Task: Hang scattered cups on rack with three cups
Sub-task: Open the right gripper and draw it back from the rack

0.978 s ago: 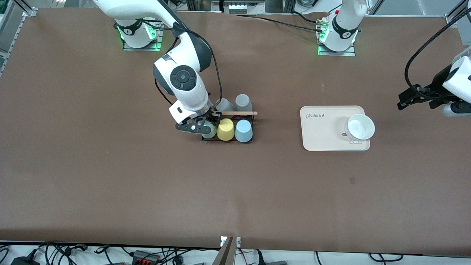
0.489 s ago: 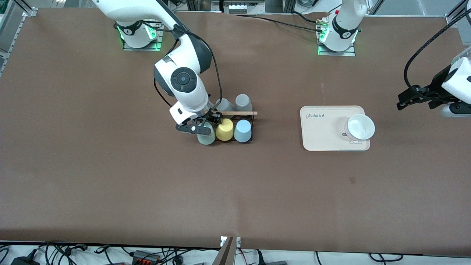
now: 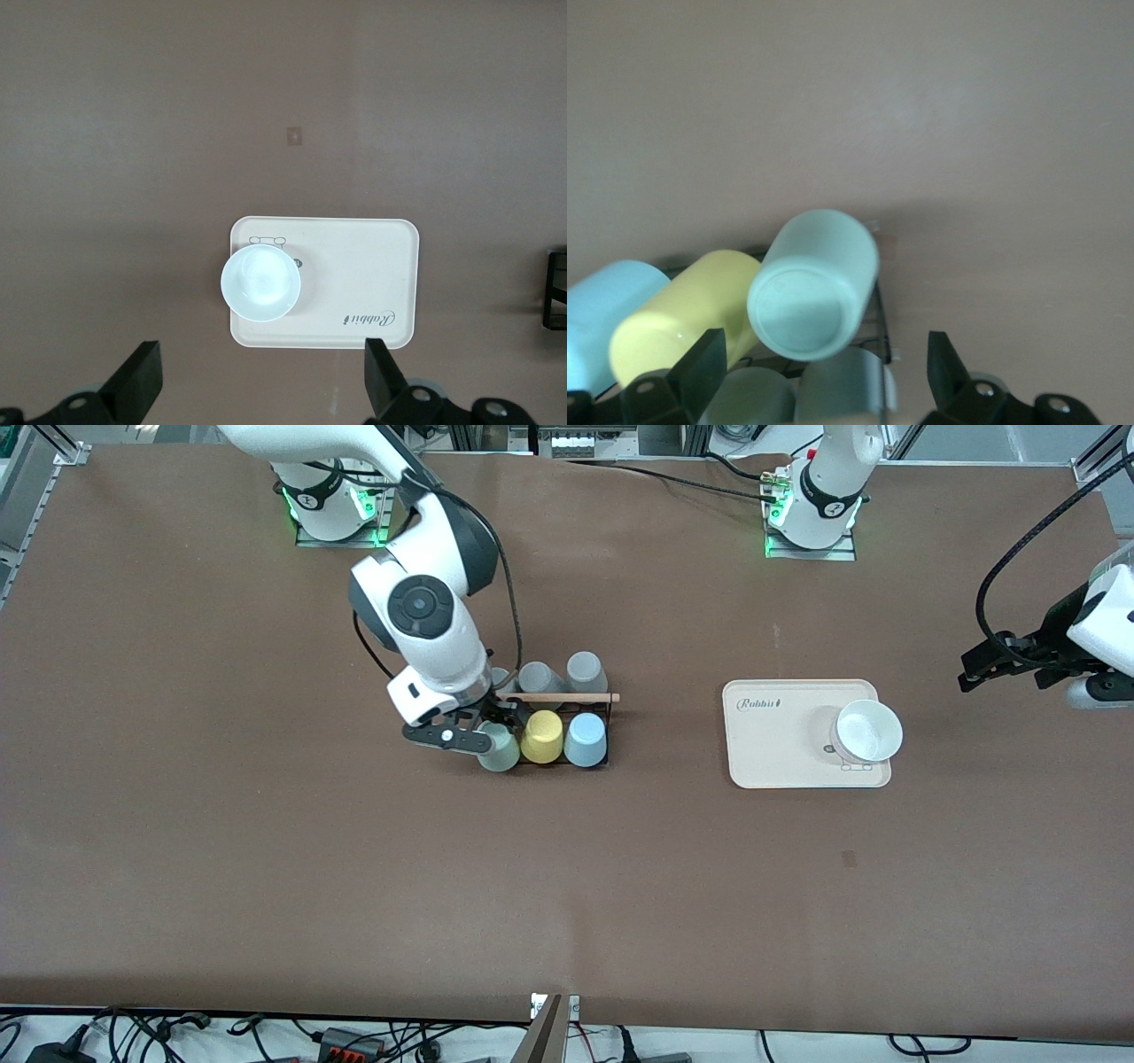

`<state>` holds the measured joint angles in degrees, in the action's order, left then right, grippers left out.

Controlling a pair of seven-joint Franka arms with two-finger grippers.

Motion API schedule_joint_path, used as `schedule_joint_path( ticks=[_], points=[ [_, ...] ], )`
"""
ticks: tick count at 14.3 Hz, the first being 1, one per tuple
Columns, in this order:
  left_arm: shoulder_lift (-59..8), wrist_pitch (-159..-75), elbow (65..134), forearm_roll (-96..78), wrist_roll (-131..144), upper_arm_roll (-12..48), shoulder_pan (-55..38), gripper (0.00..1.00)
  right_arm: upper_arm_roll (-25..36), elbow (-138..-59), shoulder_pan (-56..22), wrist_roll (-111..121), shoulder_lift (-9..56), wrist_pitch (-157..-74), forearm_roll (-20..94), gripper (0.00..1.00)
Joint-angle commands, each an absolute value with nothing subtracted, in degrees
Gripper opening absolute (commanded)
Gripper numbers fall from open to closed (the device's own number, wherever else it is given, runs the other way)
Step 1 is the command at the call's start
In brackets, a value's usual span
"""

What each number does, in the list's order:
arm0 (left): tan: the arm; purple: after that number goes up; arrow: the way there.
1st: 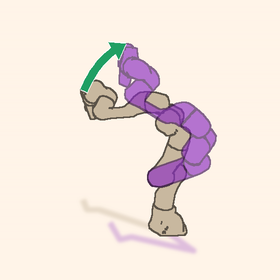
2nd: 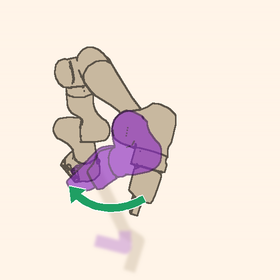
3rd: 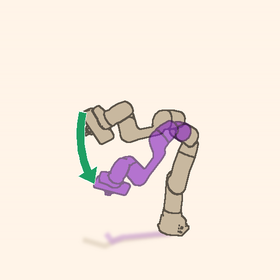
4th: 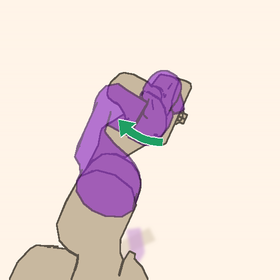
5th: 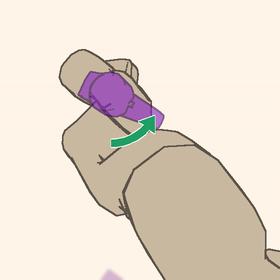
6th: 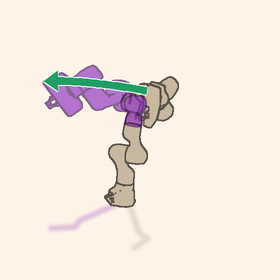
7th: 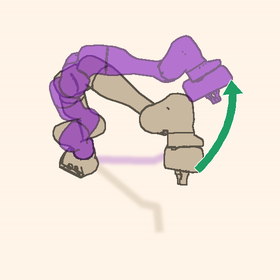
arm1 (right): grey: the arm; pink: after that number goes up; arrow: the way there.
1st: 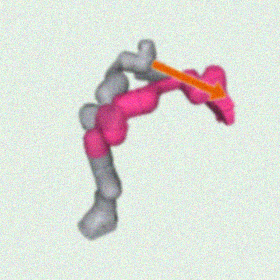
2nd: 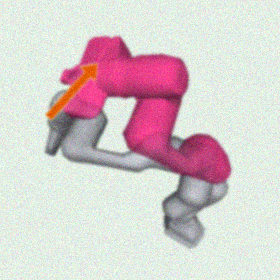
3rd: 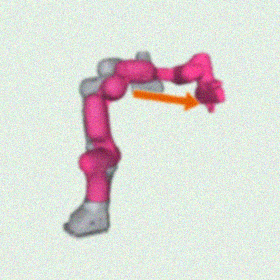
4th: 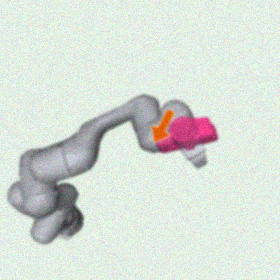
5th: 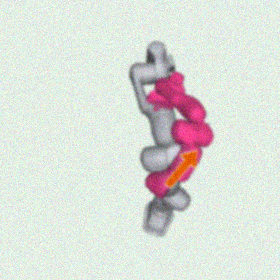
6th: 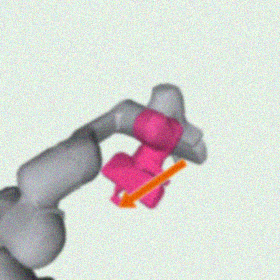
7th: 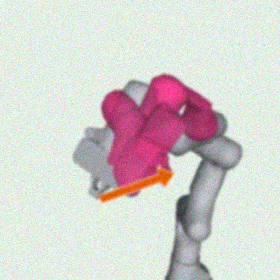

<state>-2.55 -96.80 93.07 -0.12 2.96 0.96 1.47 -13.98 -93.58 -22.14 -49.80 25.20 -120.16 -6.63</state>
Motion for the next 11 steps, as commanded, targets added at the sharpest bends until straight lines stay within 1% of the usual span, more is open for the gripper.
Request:
schedule_joint_path(
  ticks=[1,3,5,7,9,10,11],
  points=[
    [-2.2,-97.21,93.16,0.62,1.85,1.23,1.85,1.0,-14.24,-94.31,-18.73,-48.26,18.3,-114.8,-6.15,1.0],
    [-2.2,-97.21,93.08,0.62,1.85,1.14,1.85,1.0,-14.33,-94.31,-15.14,-43.36,15.05,-112.25,-6.07,1.0],
    [-2.2,-97.29,92.99,0.62,1.85,1.14,1.85,1.0,-14.33,-93.43,-10.57,-38.0,12.67,-107.6,-6.06,1.0],
    [-2.2,-97.21,92.99,0.62,1.85,1.14,1.85,1.0,-14.24,-90.98,-4.95,-30.54,11.34,-103.03,-5.98,1.0],
    [-2.2,-97.12,93.08,0.7,1.85,1.23,1.85,1.0,-13.98,-90.09,0.77,-23.15,10.11,-100.29,-6.06,1.0],
    [-2.11,-97.12,93.08,0.7,1.85,1.23,1.85,1.0,-12.23,-90.09,2.88,-18.85,9.24,-99.41,-5.8,1.0],
    [-2.11,-97.03,93.08,0.7,1.85,1.32,1.85,1.0,-9.26,-89.91,3.25,-14.63,8.79,-98.53,-4.58,1.0]
  ],
)
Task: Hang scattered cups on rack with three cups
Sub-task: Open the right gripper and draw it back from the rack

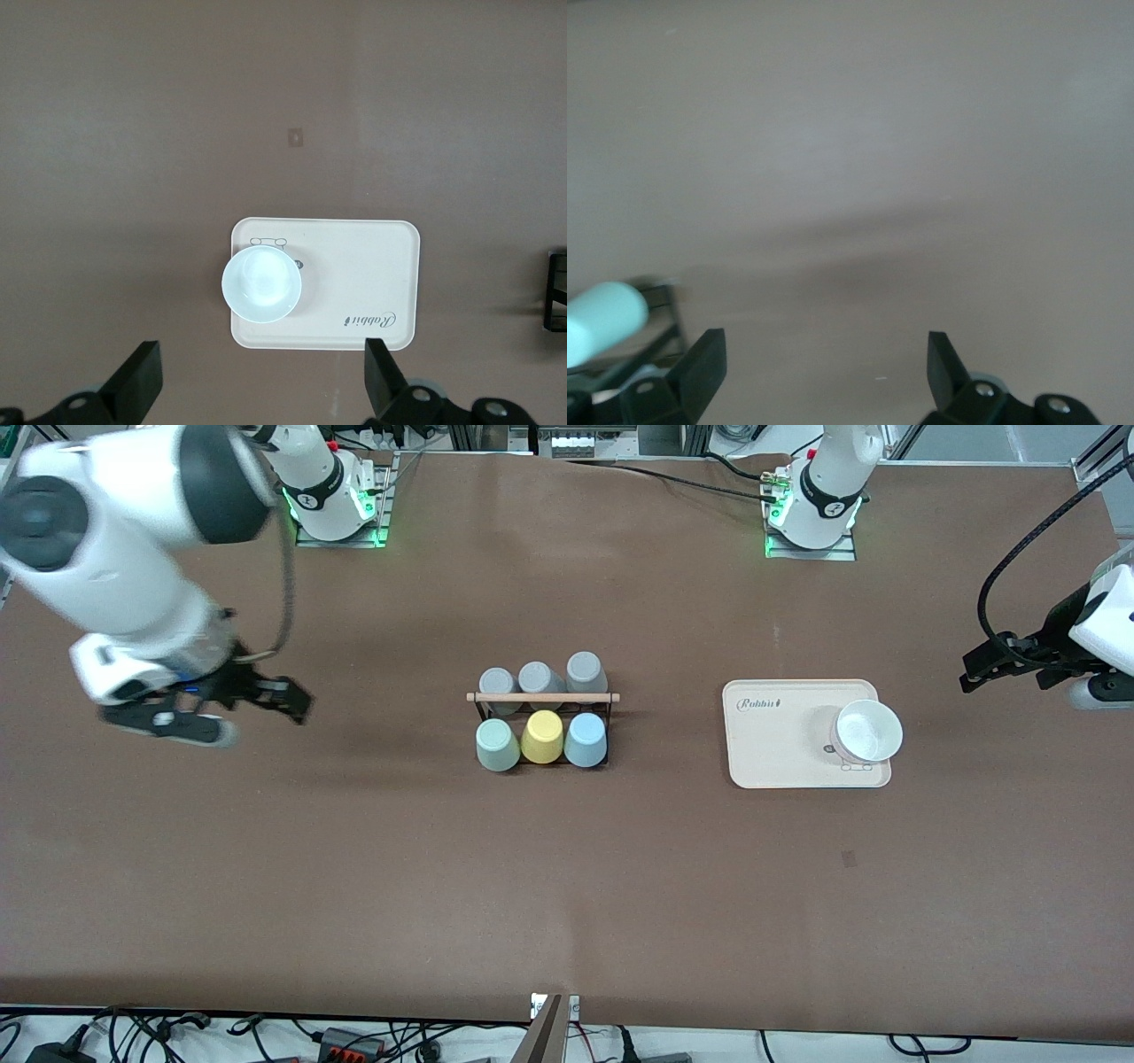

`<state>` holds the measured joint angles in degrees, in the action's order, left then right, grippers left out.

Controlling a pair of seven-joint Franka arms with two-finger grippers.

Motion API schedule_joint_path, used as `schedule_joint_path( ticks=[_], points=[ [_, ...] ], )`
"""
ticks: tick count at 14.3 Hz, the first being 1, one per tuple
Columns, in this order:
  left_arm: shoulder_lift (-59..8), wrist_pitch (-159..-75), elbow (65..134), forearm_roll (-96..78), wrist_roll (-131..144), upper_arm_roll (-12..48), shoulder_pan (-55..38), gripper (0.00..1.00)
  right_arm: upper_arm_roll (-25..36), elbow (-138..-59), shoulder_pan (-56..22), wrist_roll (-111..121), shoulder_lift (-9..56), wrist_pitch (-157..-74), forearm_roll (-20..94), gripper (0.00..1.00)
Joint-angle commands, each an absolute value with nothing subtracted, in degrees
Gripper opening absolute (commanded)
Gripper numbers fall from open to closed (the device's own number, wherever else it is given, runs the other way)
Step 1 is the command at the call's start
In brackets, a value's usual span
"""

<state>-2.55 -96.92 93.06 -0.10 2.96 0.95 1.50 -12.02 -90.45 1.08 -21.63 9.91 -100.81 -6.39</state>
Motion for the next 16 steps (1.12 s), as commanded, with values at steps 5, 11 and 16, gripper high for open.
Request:
schedule_joint_path(
  ticks=[5,11,16],
  points=[
    [-2.11,-97.03,93.08,0.62,1.85,1.49,1.85,1.0,4.65,-89.73,2.9,-4.66,4.76,-96.25,-0.8,1.0],
    [-2.11,-97.12,92.99,0.62,1.85,1.32,1.85,1.0,4.04,-89.82,2.99,-0.99,4.75,-91.75,-0.88,1.0],
    [-2.11,-97.12,93.08,0.62,1.76,1.23,1.85,1.0,3.87,-90.35,2.29,1.05,4.39,-91.41,-1.32,1.0]
  ],
)
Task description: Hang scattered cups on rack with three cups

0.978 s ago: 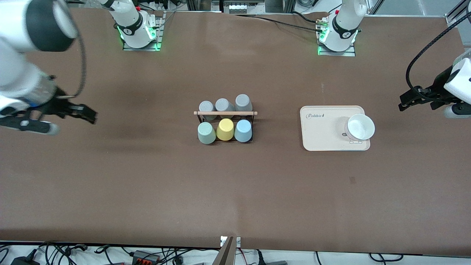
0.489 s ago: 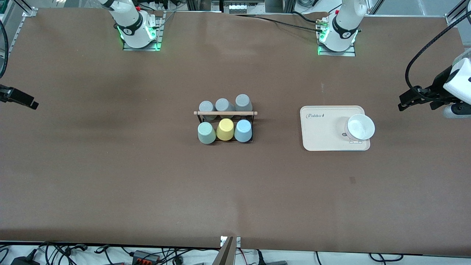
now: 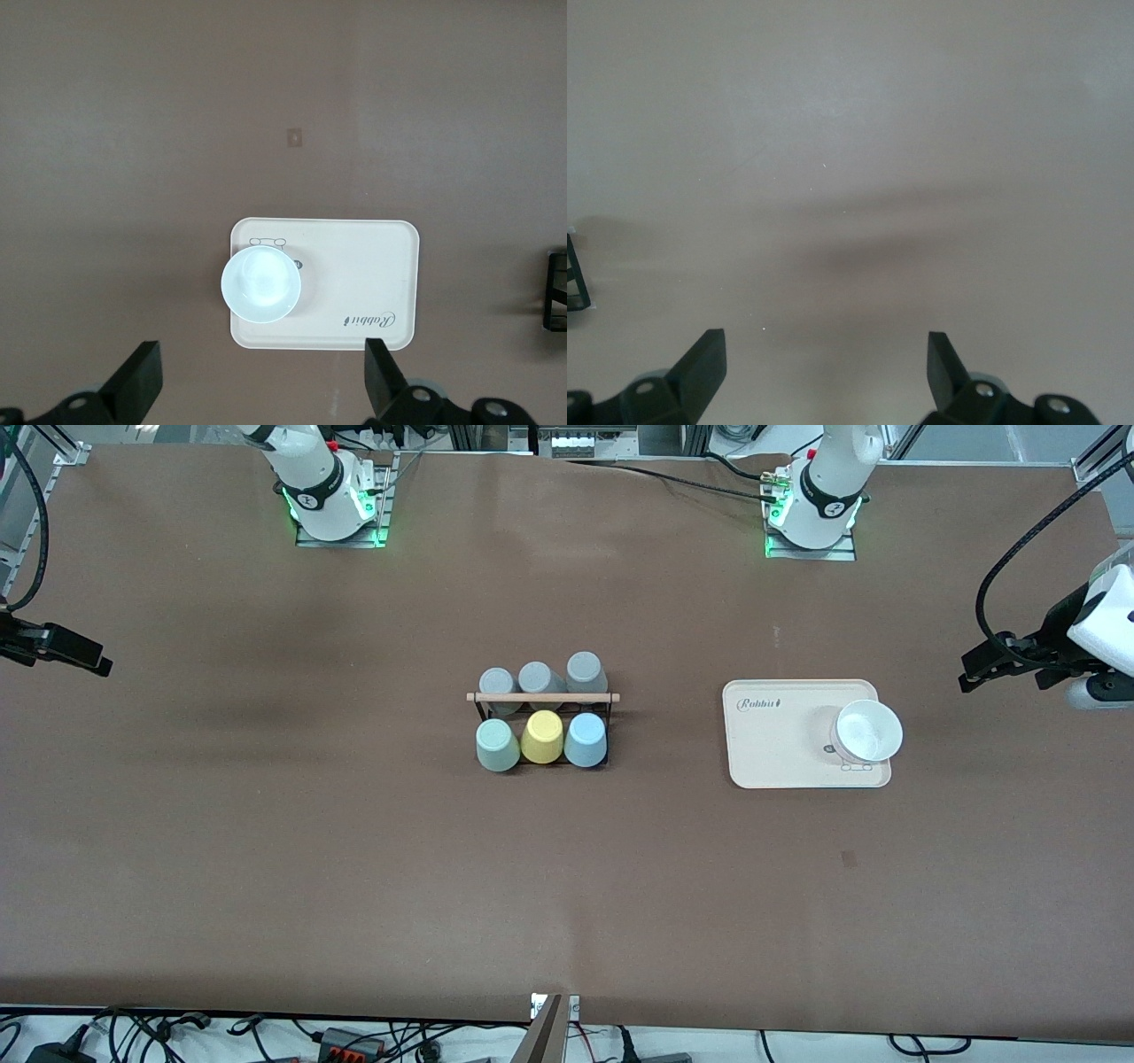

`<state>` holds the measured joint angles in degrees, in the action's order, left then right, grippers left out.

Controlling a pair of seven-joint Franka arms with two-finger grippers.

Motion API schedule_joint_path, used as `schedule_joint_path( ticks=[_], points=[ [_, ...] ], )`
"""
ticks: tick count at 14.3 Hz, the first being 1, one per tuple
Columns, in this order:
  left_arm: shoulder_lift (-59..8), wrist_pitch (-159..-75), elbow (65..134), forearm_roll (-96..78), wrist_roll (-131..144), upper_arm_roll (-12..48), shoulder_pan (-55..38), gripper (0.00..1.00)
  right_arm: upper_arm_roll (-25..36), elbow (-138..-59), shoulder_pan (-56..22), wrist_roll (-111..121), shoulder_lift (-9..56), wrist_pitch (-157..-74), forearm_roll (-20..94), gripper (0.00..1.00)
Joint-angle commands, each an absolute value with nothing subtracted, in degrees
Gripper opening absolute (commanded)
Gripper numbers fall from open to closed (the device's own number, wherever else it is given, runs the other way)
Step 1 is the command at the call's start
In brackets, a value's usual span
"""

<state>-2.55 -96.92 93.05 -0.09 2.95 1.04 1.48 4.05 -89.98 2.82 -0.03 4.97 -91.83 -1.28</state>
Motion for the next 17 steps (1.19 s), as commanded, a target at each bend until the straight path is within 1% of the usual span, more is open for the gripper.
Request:
schedule_joint_path(
  ticks=[1,8,11,17],
  points=[
    [-2.11,-97.03,93.16,0.7,1.84,1.23,1.85,1.0,3.87,-90.35,2.2,1.14,4.39,-91.58,-1.41,1.0],
    [-2.11,-97.03,93.16,0.7,1.85,1.14,1.85,1.0,3.87,-90.09,1.41,-0.53,4.39,-91.93,-0.79,1.0],
    [-2.11,-97.12,93.16,0.7,1.84,1.14,1.85,1.0,3.87,-90.09,-0.52,-0.53,4.31,-91.58,-1.23,1.0],
    [-2.11,-97.29,93.16,0.7,1.85,1.14,1.85,1.0,3.95,-88.68,-0.53,-0.44,4.92,-91.41,-0.79,1.0]
  ],
)
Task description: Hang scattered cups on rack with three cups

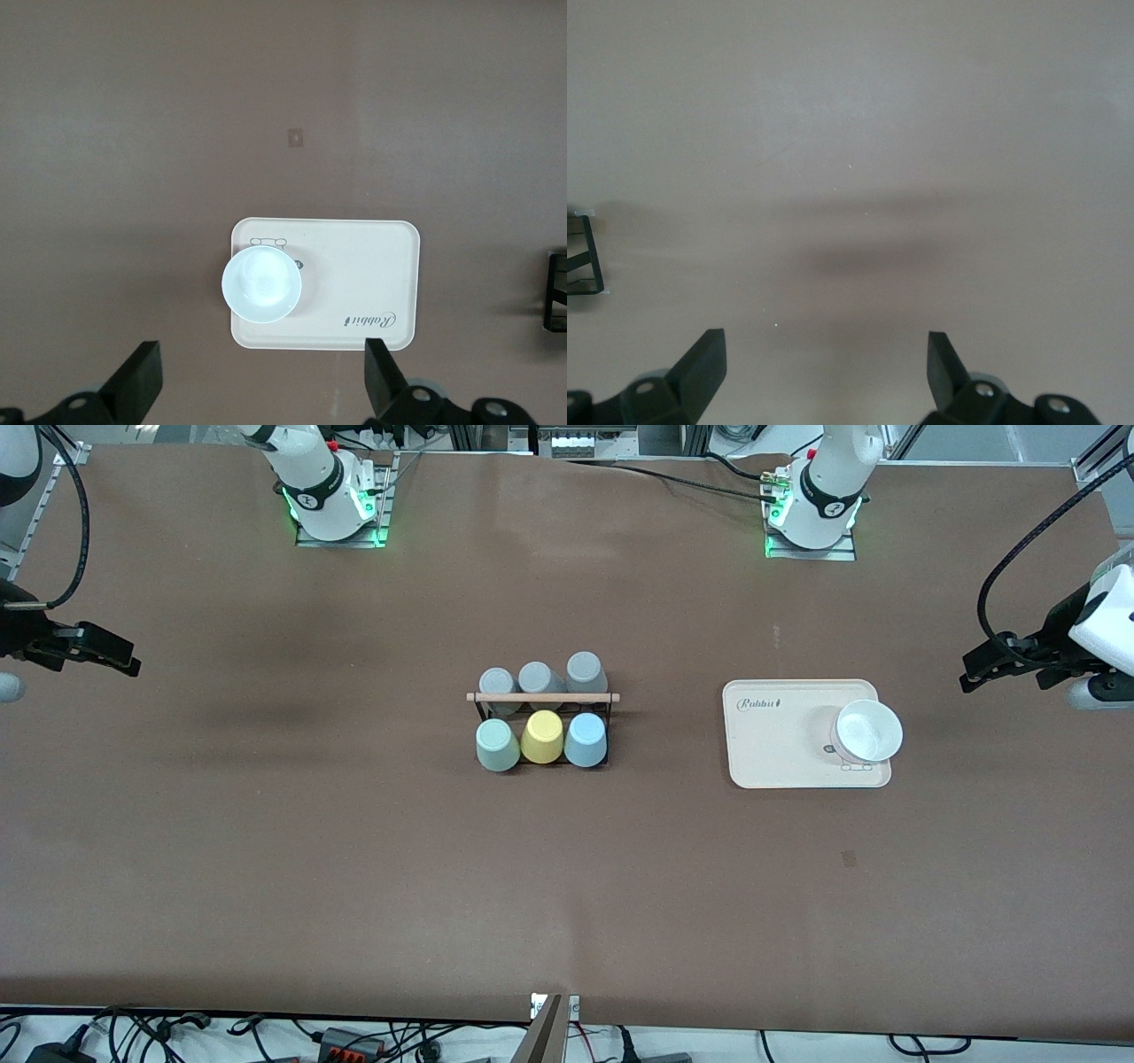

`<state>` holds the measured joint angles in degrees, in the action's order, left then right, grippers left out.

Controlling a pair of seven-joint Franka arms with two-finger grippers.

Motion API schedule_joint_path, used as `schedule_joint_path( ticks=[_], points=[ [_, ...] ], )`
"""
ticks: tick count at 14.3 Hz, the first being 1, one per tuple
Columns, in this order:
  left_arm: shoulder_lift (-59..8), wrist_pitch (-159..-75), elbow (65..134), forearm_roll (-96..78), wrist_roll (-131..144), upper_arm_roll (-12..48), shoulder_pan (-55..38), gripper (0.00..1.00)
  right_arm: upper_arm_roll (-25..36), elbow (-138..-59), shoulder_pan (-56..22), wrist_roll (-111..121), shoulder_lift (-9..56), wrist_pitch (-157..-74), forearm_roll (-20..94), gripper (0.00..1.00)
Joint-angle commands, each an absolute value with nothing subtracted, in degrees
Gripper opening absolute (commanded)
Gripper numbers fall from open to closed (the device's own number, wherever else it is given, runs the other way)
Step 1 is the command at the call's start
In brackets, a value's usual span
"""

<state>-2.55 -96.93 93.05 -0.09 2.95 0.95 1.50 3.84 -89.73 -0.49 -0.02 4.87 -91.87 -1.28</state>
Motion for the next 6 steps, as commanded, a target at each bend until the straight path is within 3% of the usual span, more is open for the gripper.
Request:
schedule_joint_path(
  ticks=[1,6],
  points=[
    [-2.11,-97.29,93.25,0.7,1.85,1.14,1.85,1.0,3.96,-88.68,-0.53,-0.44,5.01,-91.41,-0.79,1.0],
    [-2.02,-97.29,93.25,0.62,1.85,1.14,1.93,1.0,4.04,-88.68,-0.26,0.09,5.1,-91.32,-0.7,1.0]
  ],
)
